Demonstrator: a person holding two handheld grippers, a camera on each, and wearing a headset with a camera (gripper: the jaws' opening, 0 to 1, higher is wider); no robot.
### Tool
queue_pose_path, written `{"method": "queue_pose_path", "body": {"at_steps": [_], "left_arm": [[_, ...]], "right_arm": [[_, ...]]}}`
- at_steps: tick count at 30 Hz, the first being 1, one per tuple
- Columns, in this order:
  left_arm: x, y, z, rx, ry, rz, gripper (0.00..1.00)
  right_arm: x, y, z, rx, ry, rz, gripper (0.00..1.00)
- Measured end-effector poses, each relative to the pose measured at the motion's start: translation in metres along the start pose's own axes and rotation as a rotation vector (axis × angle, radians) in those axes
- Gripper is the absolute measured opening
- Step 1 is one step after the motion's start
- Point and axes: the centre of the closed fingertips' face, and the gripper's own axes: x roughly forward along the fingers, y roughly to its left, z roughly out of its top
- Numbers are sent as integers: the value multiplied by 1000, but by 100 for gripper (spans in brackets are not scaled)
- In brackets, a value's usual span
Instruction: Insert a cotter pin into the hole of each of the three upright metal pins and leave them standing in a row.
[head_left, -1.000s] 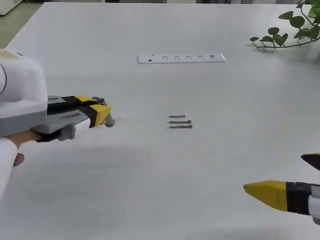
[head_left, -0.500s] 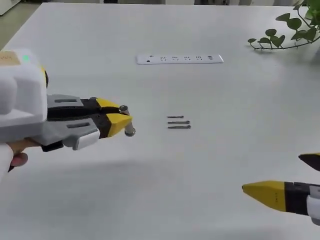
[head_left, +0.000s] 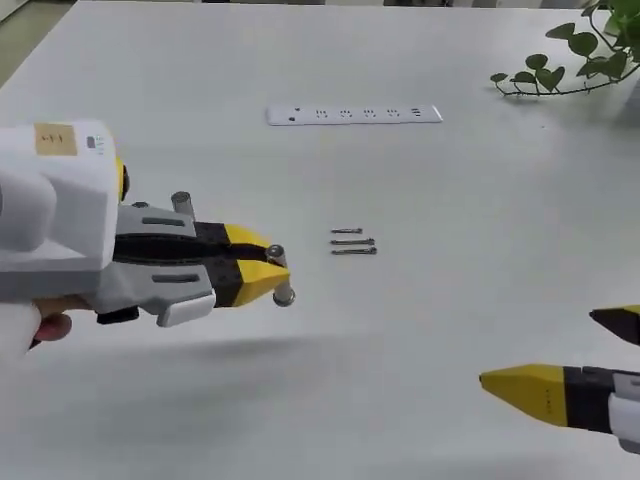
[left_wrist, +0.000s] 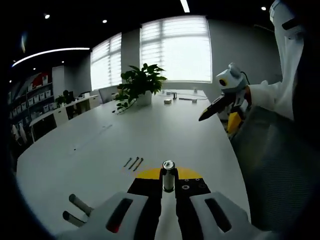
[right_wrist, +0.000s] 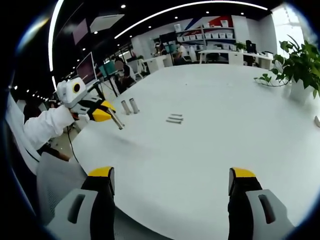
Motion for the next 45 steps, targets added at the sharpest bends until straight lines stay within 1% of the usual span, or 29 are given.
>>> {"method": "queue_pose_path", "body": {"at_steps": [3,8,9,18,22,30,35,39,45], "left_arm": [[5,-6,-2,4,9,-30,5],[15,-13,-11,8,43,-64,5],[16,-15,-13,17,48,-71,5],[27,-25,-20,38,72,-109,5],[29,-25,-25,33,85,-111,5],[32,-29,-30,29,94,-116,5],[34,-34,-35,50,115,-132,5],[35,-34,-38,57,127,-131,5],[36,-36,-42,61,138,-136,5]], "right_arm": [[0,0,-1,2,3,0,93],[0,0,-2,2,6,-1,93],[0,0,-2,3,7,-2,93],[0,0,-4,4,13,-1,93],[0,1,-4,4,15,-1,93],[2,1,-5,3,19,4,92],[3,1,-4,6,13,10,92],[4,0,-8,13,22,12,92],[5,0,-4,9,20,16,92]]}}
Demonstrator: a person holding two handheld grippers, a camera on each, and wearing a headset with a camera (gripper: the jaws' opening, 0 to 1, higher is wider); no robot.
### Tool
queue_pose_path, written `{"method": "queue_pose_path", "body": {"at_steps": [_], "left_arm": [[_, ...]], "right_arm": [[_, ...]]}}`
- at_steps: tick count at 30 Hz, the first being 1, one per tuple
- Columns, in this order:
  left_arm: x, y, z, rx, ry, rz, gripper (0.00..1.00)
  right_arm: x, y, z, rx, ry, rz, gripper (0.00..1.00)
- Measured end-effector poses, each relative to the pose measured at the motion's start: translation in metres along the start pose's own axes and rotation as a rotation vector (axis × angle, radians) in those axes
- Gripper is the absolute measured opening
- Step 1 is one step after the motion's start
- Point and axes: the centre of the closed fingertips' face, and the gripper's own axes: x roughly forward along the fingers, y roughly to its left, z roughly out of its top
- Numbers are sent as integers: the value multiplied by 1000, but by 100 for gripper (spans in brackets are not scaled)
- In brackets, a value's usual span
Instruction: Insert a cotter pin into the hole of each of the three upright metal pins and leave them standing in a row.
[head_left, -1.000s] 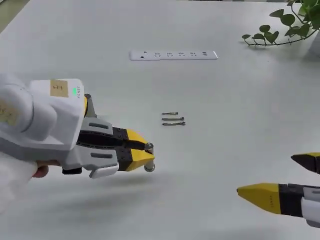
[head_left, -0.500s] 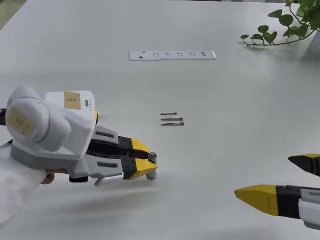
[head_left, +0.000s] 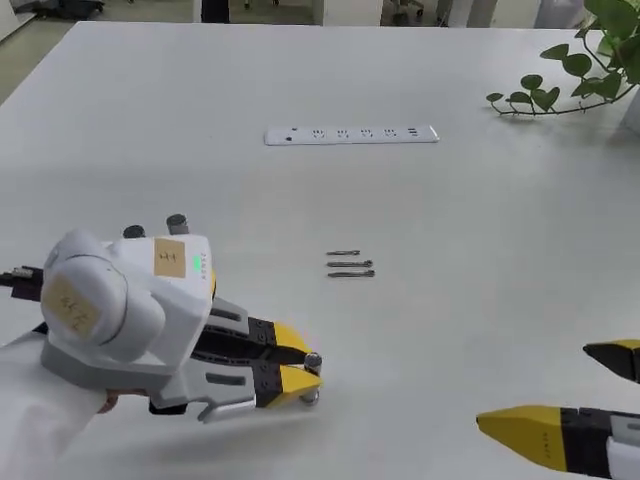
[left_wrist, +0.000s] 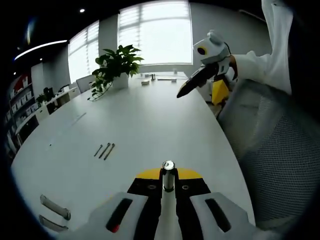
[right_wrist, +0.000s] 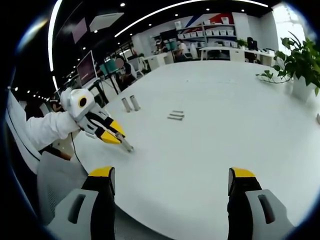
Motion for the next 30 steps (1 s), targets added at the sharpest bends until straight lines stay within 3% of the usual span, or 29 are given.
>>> {"method": "queue_pose_path", "body": {"at_steps": [13,28,30], "left_arm": [[5,-1,-8,3,15,4,5],[7,-4,-5,-32,-12,14,6],[7,-4,-5,-57,-17,21,6]], "right_arm": [[3,1,-2,1,11,10,91],[5,3,-2,1,17,14,91],[5,3,-2,0,16,13,91]]}}
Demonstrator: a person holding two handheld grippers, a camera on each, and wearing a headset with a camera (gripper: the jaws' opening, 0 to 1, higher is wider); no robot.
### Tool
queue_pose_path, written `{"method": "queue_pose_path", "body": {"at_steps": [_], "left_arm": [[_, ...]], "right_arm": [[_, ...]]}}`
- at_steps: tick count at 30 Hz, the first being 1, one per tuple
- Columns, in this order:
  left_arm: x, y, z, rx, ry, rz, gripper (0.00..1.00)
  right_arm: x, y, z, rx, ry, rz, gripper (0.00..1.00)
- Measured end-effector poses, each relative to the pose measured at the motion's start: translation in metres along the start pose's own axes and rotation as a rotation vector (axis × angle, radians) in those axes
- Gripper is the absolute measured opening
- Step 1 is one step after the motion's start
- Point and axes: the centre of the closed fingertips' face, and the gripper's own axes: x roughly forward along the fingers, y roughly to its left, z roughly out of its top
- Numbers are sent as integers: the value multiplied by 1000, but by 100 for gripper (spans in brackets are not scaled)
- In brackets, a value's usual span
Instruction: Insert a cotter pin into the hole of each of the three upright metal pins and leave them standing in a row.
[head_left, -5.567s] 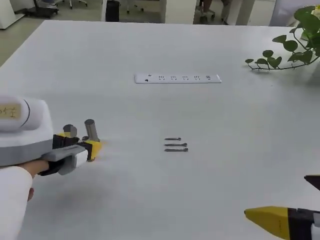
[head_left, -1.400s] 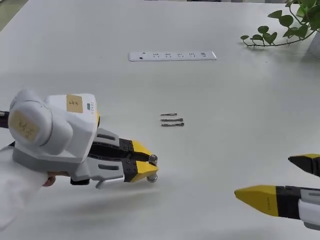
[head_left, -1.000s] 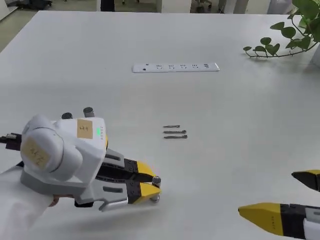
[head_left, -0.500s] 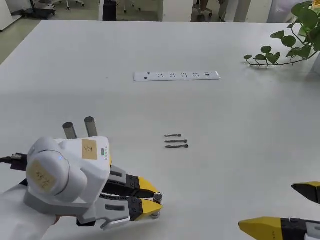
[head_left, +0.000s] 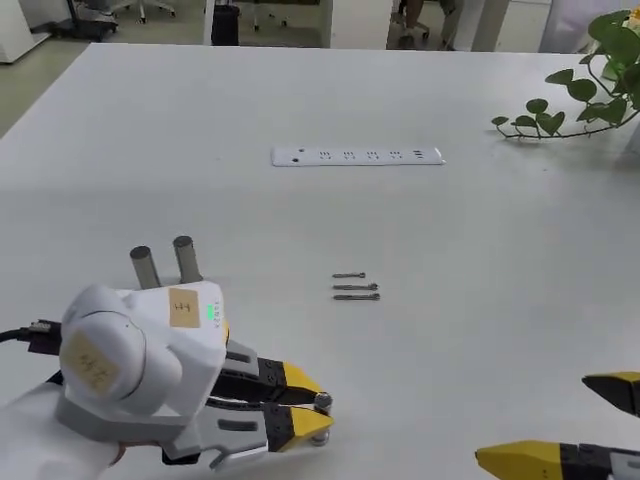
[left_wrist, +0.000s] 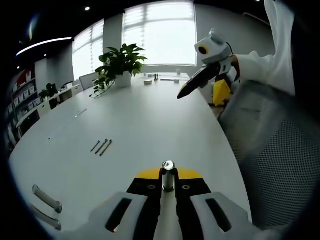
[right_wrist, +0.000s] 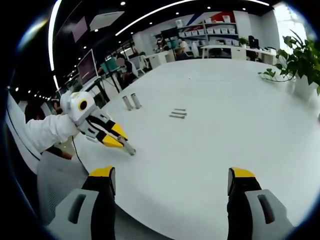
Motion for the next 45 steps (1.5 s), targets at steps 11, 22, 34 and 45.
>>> {"method": "queue_pose_path", "body": {"at_steps": [11,22,34,45], "left_arm": [[-1,1,7,-62,-43,18,18],[-4,3,11,-103,-75,48,44],[-16,3,17,-150,-94,73,74],[-26,-3,11,-185,-76,50,91]], "right_arm": [[0,2,0,-13,12,13,93],[-5,2,-5,-28,35,9,94],[-7,1,-9,-29,42,3,94],[-9,1,-8,-35,39,-1,93]]}}
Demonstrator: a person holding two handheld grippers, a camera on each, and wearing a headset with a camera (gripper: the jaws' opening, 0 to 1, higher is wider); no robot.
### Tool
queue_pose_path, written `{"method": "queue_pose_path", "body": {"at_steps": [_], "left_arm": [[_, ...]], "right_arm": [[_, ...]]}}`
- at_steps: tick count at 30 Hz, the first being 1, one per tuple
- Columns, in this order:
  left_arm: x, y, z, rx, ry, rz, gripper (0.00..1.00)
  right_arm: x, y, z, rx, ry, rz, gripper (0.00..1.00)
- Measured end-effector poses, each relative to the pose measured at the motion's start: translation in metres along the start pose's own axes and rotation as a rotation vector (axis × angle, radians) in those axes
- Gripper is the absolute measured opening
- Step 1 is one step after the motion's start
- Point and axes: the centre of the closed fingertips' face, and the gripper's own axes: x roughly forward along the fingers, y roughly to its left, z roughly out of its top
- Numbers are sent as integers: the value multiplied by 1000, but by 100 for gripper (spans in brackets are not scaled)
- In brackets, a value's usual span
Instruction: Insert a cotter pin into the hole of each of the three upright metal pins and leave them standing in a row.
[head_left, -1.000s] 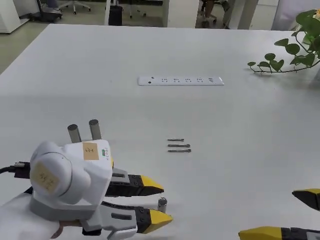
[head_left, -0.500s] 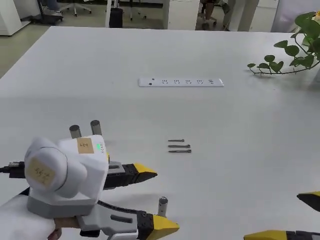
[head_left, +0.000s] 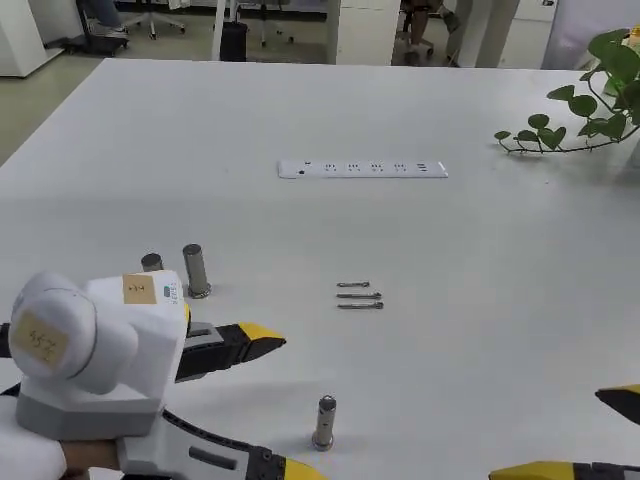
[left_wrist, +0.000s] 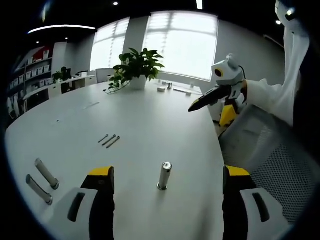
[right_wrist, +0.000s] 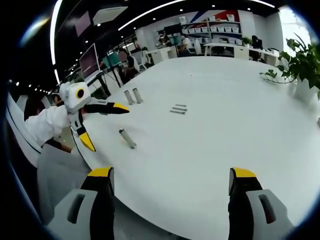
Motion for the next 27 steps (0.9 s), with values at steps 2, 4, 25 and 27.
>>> {"method": "queue_pose_path", "body": {"at_steps": [2,4,25,27], "left_arm": [[-1,-2,-2,-1,5,-4,97],[-3,-3,-3,-6,7,-11,99],[-20,0,-16,-90,-35,70,99],[-21,0,-17,-97,-38,75,99]], "right_arm": [[-1,-1,0,0,1,-3,93],[-1,-1,-1,0,3,-4,93],[7,-12,-2,-114,131,22,93],[8,-13,1,-125,133,23,93]]}}
